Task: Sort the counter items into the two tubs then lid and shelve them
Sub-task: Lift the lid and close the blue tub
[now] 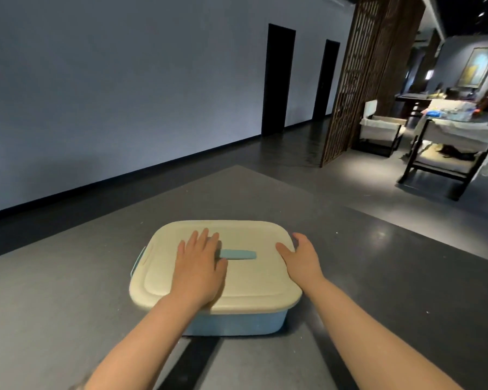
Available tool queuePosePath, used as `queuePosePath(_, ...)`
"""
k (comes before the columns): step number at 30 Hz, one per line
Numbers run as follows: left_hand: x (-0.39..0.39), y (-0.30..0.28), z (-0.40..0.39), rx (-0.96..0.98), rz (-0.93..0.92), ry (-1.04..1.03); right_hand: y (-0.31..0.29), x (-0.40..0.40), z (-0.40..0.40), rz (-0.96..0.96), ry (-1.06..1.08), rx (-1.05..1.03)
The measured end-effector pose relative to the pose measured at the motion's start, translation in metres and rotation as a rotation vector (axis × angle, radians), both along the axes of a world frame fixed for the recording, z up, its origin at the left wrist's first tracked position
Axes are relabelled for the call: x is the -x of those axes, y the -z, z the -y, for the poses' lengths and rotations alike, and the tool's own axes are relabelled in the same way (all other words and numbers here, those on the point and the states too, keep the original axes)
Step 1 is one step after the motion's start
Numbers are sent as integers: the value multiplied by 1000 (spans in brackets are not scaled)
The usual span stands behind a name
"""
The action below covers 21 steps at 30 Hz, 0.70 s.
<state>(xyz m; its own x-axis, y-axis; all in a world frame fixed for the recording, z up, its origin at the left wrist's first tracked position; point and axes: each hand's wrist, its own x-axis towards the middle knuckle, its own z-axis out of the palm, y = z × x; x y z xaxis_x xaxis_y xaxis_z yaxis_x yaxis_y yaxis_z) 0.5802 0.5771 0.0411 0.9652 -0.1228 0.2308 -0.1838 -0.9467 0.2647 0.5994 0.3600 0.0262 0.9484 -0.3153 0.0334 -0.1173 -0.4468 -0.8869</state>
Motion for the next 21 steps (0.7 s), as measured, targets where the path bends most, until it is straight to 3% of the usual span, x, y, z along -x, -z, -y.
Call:
queuePosePath(3,1,6,42,-76,-89,149,1,14,-1,-111,102,-187)
queuePosePath(6,-7,13,48,-107,-150,147,12,37,-4,-151,104,-562)
queuePosePath(8,-9,16,46,-102,-156,139,18,46,-4,-108,110,-654)
queuePosePath(14,-7,15,48,-104,-158,113,15,46,-12,79,180,-333)
queuePosePath(21,-6,13,49,-89,-166,128,6,47,-6,76,144,101)
